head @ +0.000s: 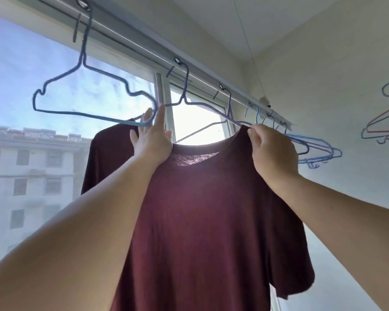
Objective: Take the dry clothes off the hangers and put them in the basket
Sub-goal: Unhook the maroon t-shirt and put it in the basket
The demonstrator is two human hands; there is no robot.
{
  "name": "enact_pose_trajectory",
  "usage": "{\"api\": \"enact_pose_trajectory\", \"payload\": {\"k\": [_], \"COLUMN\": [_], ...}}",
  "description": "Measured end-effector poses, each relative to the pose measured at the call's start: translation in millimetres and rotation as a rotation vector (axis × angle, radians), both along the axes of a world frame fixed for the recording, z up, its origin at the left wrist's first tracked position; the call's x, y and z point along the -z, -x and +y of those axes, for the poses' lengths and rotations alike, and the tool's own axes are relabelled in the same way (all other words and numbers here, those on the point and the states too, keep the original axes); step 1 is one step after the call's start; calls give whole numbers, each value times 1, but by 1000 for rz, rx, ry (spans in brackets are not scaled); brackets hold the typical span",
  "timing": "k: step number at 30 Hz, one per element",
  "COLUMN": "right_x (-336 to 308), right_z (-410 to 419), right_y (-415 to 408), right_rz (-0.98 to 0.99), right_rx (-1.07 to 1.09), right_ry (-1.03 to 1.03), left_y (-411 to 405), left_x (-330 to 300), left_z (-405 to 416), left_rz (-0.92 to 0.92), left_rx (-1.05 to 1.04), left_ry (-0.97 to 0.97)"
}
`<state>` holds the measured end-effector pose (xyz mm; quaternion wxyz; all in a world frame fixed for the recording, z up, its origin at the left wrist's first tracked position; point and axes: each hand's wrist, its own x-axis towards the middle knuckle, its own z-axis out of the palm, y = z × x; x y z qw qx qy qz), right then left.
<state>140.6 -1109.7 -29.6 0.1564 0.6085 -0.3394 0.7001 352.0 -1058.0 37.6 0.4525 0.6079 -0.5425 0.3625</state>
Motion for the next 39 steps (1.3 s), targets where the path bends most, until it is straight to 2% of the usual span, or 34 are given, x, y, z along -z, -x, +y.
{"api": "enact_pose_trajectory", "payload": {"k": [4,8,10,15,19,23,26,32,35,37,39], "right_x": [0,0,2,8,21,28,32,52,63,70,76], "right_z": [4,7,8,5,3,6,8,4,8,11,11], "right_y": [-4,0,3,7,-2,-19,-28,-43,-50,-56,-60], "right_rz": [-118,-279,-369,-587,-607,-540,-543,-607,-582,-579,-533], "right_rx": [-103,-196,-231,-318,-371,-385,-398,-469,-541,-531,-504], "right_ry": [-33,-63,-86,-287,-356,-379,-475,-654,-608,-544,-466], "left_y": [28,43,45,31,10,0,-3,-15,-10,3,20], "left_x": [-4,-12,-11,10,38,67,86,107,109,107,103], "left_z": [6,7,6,0,-5,-7,-5,-4,-1,2,4], "left_rz": [-243,-376,-335,-79,91,32,35,10,-60,-154,-237], "left_rx": [58,31,50,80,82,143,178,82,76,166,257], "left_ry": [74,-46,-58,-20,-50,-31,-19,-78,5,73,61]}}
